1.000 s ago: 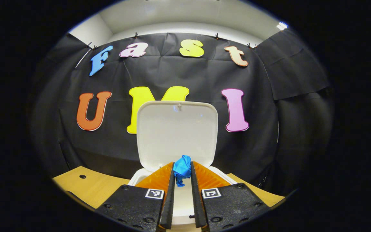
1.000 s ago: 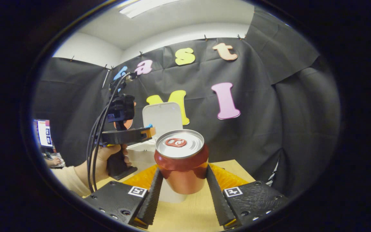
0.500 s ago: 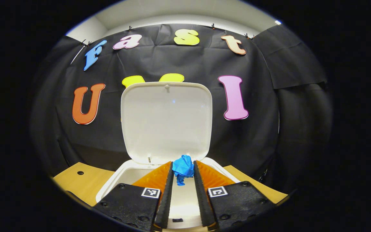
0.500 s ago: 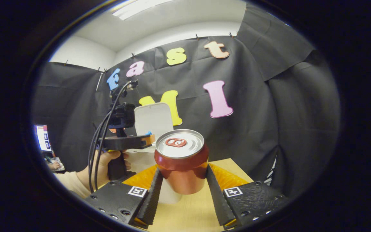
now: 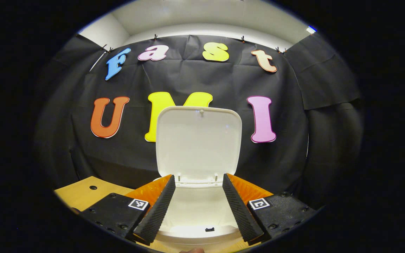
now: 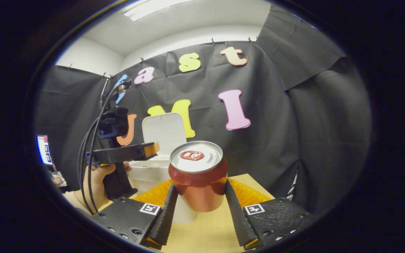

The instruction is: Press the lid of the desktop garbage bin to open it, pick up the crumpled paper on the desktop and throw it into the bin, then pick up the pop can on the desktop and drop it into the bin, and finally close the garbage bin lid.

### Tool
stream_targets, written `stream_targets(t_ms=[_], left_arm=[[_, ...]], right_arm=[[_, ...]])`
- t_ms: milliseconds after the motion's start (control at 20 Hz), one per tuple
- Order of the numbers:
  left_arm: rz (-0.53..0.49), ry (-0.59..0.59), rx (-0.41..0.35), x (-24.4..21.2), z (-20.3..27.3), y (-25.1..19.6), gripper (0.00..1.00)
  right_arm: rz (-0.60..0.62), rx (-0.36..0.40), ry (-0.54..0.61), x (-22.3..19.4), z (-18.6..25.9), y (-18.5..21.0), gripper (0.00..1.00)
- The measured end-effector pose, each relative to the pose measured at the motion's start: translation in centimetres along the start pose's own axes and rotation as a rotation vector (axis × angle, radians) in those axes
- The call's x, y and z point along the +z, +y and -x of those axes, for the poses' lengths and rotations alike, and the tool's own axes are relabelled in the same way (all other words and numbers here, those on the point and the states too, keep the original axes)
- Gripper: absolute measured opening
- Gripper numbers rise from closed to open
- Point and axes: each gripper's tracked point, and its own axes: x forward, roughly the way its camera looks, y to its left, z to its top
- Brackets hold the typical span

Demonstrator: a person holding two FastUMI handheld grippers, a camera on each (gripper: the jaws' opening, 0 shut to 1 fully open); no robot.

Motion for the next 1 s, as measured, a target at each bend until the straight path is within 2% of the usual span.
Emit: stream_targets(t_ms=[100,200,300,400,600,800,1000], left_arm=[[-0.025,-0.021,-0.021,0.3,1.1,-0.1,0.89],[-0.100,-0.004,-0.067,-0.4,2.2,-0.9,0.91],[-0.150,-0.004,-0.064,-0.7,3.5,-0.4,0.91],[-0.136,-0.010,-0.085,-0.9,4.8,-0.9,0.92],[-0.063,-0.036,-0.068,-0.7,7.7,0.8,0.93],[-0.086,-0.056,-0.046,-0.8,10.6,3.0,0.94],[-0.057,-0.008,-0.061,-3.5,12.2,4.2,0.94]], right_arm=[[-0.001,0.019,0.004,-0.5,-0.2,1.1,0.72],[0.017,0.030,0.007,-1.1,-0.4,2.2,0.72],[0.058,0.026,0.012,-1.6,-0.5,2.9,0.72],[0.078,0.023,0.009,-1.7,-0.4,3.5,0.72],[0.036,0.087,0.037,-2.2,0.4,6.2,0.72],[0.059,0.062,0.016,-1.5,1.2,7.1,0.72],[0.087,0.046,0.008,-1.0,1.8,7.9,0.72]])
